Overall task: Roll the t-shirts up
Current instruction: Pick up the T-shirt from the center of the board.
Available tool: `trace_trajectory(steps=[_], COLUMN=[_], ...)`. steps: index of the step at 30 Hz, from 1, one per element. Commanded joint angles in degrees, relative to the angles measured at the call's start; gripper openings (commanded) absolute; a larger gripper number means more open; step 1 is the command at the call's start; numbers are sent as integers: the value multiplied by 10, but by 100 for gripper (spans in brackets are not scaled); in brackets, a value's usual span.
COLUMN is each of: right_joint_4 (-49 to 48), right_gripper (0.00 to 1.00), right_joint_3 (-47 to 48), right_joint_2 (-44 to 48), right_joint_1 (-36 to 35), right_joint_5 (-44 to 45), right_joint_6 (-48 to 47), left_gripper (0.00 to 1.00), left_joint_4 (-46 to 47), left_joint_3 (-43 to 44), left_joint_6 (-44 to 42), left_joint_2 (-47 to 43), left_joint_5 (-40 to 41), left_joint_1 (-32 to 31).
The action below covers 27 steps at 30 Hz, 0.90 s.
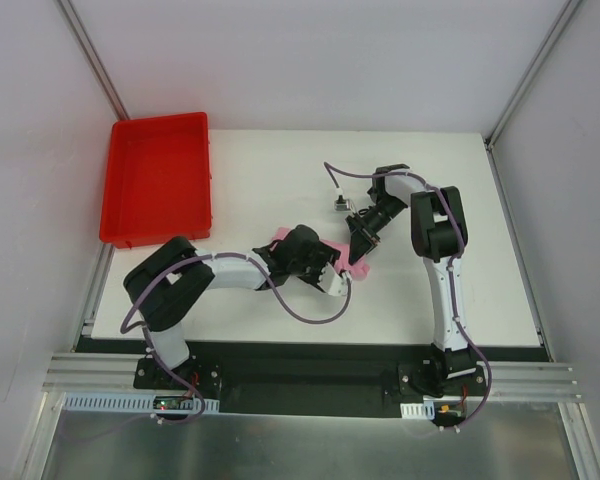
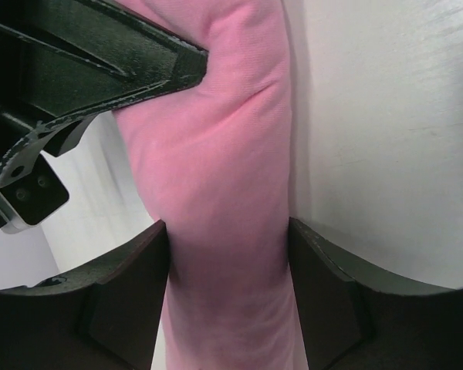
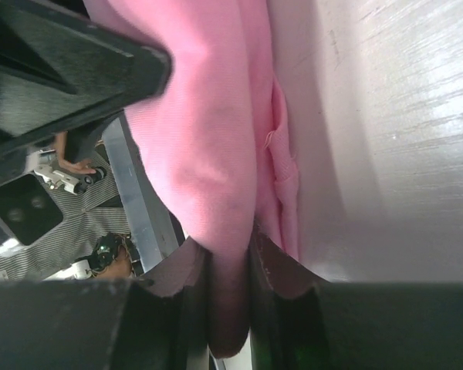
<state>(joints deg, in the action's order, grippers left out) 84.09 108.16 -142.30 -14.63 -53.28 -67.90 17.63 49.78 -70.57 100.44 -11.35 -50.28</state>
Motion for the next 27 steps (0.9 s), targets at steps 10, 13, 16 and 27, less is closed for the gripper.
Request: trace_trajectory(steps=[10, 13, 16, 27], right_joint_4=[110, 110, 110, 109], right_gripper=[8, 9, 10, 91], right_joint_3=[14, 14, 14, 15], right_joint_2=[-27, -28, -29, 65], right_joint_1=[8, 9, 13, 60], right_joint_5=[59, 56, 53, 5], right_joint_6=[-11, -10, -8, 3], left_gripper=[58, 53, 40, 3], left_joint_4=[-109, -147, -195, -564], left_joint_3=[50, 49, 63, 360], left_joint_6=[-96, -127, -130, -53], left_joint_2=[114, 125, 133, 237], left_joint_5=[-16, -24, -46, -95], left_joint_1=[-3, -3, -3, 28])
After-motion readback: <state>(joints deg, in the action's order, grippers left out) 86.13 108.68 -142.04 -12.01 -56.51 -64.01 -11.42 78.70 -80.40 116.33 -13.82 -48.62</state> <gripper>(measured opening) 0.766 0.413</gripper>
